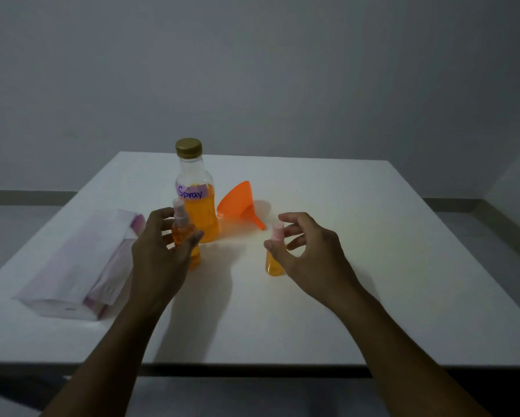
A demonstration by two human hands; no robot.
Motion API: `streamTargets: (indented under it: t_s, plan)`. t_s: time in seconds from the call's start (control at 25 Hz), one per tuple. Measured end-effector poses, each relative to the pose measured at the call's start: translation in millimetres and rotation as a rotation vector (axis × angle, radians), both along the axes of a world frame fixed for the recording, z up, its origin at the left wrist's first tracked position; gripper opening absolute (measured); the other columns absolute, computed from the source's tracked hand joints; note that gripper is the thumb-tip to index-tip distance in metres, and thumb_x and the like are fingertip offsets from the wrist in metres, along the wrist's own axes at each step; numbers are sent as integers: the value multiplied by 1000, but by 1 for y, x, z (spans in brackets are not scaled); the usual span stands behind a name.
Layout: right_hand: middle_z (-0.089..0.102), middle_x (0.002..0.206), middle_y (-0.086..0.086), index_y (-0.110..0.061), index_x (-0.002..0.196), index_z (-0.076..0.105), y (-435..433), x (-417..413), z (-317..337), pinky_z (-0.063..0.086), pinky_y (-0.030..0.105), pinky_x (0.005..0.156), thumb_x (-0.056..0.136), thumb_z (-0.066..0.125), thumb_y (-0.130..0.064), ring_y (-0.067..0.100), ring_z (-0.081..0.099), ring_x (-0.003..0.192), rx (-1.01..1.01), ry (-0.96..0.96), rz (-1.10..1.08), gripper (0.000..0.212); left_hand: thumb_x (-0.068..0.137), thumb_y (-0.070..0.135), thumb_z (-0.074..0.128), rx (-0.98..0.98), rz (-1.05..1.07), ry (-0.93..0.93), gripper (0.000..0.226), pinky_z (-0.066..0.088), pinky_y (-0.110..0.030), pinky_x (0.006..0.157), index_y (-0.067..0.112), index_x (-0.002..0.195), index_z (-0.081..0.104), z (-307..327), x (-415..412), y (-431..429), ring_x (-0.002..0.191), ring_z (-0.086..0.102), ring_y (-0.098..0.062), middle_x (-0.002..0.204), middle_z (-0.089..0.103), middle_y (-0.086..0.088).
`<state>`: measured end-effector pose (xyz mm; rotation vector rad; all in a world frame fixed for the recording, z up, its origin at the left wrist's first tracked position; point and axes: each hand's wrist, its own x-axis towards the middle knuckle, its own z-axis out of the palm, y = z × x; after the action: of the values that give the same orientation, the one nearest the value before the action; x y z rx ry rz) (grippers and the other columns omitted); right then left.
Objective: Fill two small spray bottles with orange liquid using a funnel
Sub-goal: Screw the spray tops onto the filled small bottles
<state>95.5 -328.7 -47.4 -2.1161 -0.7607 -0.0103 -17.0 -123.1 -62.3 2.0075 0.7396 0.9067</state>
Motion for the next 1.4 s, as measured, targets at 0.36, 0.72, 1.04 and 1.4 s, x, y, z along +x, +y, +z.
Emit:
streamTargets:
  t_s: [0.36, 0.72, 1.04, 1.4]
  plan:
    - [74, 83, -18, -29, 96, 72, -5, 4, 4, 54, 17, 62, 91, 67, -41, -2, 68, 72, 42, -80, -38, 14, 75, 40, 78, 239, 42, -93, 73, 42, -24, 92, 12, 132, 42, 5, -5, 3, 116, 46, -15, 133, 48, -10]
    - [74, 87, -15, -24, 96, 74, -31, 0, 17, 60, 17, 67, 90, 72, -31, 4, 71, 76, 135, -83, -24, 10, 75, 61, 65, 199, -562, 96, 63, 49, -25, 94, 39, 131, 46, -3, 21, -91, 113, 53, 0, 130, 56, 19]
    - [74, 83, -21, -41, 79, 74, -45, 5, 26, 63, 35, 78, 90, 69, -37, 0, 70, 87, 147, -2, 56, 13, 83, 47, 61, 242, -607, 93, 51, 54, -29, 90, 29, 130, 55, -9, 35, -100, 98, 66, -11, 116, 69, 9]
    - [80, 95, -3, -14, 110, 77, -72, 22, 43, 61, 37, 84, 90, 70, -28, 15, 76, 88, 540, 274, -117, 25, 83, 50, 61, 151, -657, 93, 48, 57, -26, 80, 29, 126, 58, -6, 31, -101, 91, 65, -6, 107, 69, 13]
